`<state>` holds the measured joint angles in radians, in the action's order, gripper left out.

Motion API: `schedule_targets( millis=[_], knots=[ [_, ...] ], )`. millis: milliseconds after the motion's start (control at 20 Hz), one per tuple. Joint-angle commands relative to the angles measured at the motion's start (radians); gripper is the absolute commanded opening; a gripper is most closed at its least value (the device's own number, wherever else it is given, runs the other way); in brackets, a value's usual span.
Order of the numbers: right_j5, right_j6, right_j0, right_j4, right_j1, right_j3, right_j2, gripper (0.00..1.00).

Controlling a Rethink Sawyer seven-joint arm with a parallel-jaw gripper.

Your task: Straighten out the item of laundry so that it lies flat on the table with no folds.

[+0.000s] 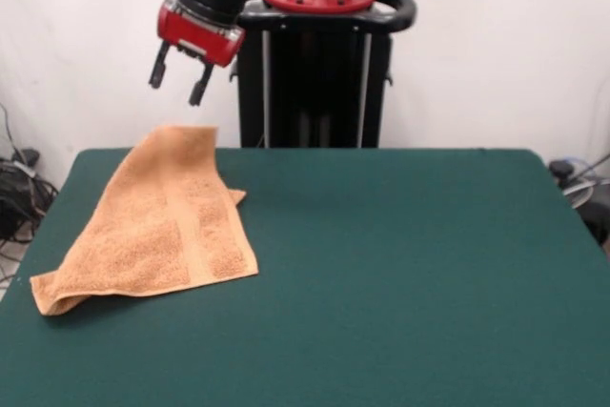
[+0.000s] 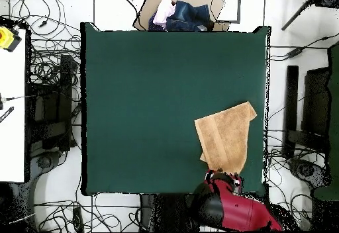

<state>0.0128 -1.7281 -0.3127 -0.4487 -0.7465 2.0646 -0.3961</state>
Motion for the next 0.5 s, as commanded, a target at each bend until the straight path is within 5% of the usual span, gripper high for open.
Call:
schedule_targets(
  millis=[50, 500],
  knots=[
    [-0.095, -0.132, 0.015, -0.038, 0.065, 0.016, 0.036, 1.0],
    [-0.059, -0.119, 0.024, -0.023, 0.083, -0.004, 0.028, 1.0]
  ],
)
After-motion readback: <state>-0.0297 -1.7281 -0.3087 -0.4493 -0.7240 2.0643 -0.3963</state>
